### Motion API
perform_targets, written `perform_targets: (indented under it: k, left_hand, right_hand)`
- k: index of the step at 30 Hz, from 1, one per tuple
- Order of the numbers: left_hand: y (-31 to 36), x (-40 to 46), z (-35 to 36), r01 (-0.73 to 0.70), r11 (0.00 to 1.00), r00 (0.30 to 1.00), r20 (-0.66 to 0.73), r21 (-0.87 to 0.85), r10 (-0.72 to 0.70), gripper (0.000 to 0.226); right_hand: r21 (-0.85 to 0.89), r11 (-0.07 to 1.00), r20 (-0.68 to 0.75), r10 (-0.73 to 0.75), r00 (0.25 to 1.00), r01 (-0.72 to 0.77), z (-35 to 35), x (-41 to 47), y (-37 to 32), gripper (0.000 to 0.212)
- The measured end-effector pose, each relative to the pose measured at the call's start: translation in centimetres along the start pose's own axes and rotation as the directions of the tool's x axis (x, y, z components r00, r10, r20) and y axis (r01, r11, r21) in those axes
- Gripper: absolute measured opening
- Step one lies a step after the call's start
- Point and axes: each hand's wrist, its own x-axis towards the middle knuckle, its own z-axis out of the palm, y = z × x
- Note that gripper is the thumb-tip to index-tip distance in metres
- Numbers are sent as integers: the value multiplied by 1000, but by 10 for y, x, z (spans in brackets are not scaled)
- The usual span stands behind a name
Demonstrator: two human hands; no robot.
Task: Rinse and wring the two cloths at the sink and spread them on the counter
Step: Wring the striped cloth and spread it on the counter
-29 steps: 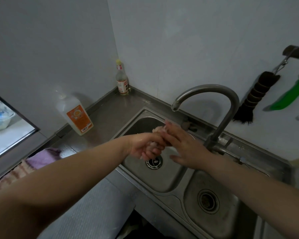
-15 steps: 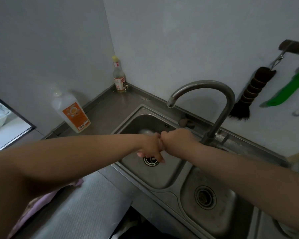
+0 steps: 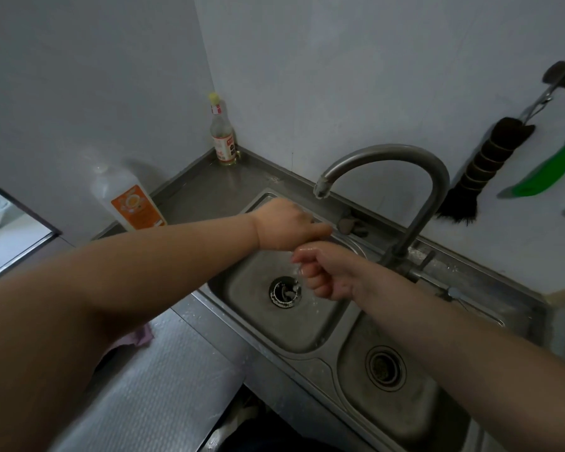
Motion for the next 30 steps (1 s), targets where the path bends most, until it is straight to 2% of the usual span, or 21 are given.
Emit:
perform_targets:
  k: [3, 5, 6, 8, 9, 10, 11, 12, 13, 14, 15, 16, 17, 18, 20, 22, 24, 26, 28, 29, 30]
  left_hand:
    - [-5, 3, 5, 19, 1000, 999, -40, 16, -18, 27]
    - [2, 7, 1, 206, 978, 975, 82, 31, -208, 25]
    - [7, 8, 3, 354, 935, 919, 177, 25, -353, 21]
    - [17, 8, 14, 593, 805, 745, 379, 2, -550, 15]
    - [21, 5, 20, 680, 732, 654, 486, -42, -580, 16]
    - [22, 1, 28, 766, 628, 568, 603, -138, -560, 17]
    - [22, -5, 34, 855, 445, 484, 720, -267, -497, 17]
    - [23, -11, 36, 914, 179, 406, 825, -364, -394, 19]
    - [26, -16, 32, 915, -83, 366, 897, -396, -248, 24]
    - [29, -21, 28, 883, -251, 378, 918, -397, -122, 30]
    - [32, -23, 26, 852, -331, 419, 907, -406, -37, 35]
    - [37, -24, 24, 835, -354, 460, 887, -420, 32, 39]
    - [43, -23, 21, 829, -348, 498, 860, -437, 107, 40]
    - [50, -20, 18, 831, -344, 521, 830, -438, 199, 41]
    - [61, -15, 11, 844, -336, 525, 769, -417, 365, 45]
    - [67, -13, 4, 855, -316, 518, 722, -412, 458, 45]
    - [72, -16, -2, 867, -291, 498, 718, -405, 486, 33]
    - [78, -19, 0, 884, -281, 463, 778, -373, 425, 24]
    - [83, -17, 6, 909, -232, 388, 906, -346, 172, 23]
    - [85, -13, 10, 929, -133, 347, 938, -346, -17, 27]
    - [87, -9, 12, 944, 14, 326, 923, -330, -206, 36]
  right_hand:
    - [93, 995, 105, 16, 994, -26, -7, 2, -2, 41]
    - [75, 997, 59, -30, 998, 25, -16, 6, 0, 37]
    - [17, 997, 6, -69, 998, 69, -20, 6, 1, 31]
    - [-190, 967, -136, -198, 971, 171, -25, 8, 5, 13]
    - [-290, 934, -230, -278, 933, 207, -29, 10, 10, 30]
    - [-361, 902, -303, -355, 884, 238, -33, 11, 17, 51]
    - [-433, 853, -337, -453, 825, 292, -35, 10, 26, 68]
    - [-528, 767, -320, -576, 752, 363, -36, 7, 37, 78]
    - [-659, 631, -246, -695, 675, 410, -37, 4, 48, 85]
    - [-798, 432, -118, -797, 593, 421, -37, 3, 59, 88]
    - [-895, 195, 44, -855, 516, 401, -40, 5, 69, 88]
    - [-932, -55, 220, -870, 441, 357, -43, 10, 73, 85]
    - [-920, -244, 352, -859, 372, 307, -48, 16, 74, 81]
    - [-894, -359, 432, -849, 305, 267, -50, 21, 71, 76]
    - [-851, -467, 512, -839, 183, 239, -47, 22, 59, 63]
    - [-779, -602, 618, -785, 46, 176, -39, 15, 44, 49]
    - [-706, -704, 707, -708, 7, 83, -36, 13, 38, 41]
    - [-672, -740, 739, -670, 75, 13, -40, 15, 37, 33]
    - [-706, -707, 686, -696, 214, -36, -41, 13, 35, 27]
    - [-744, -667, 618, -708, 342, -34, -37, 10, 33, 28]
    - [-799, -601, 512, -698, 501, -23, -30, 5, 28, 29]
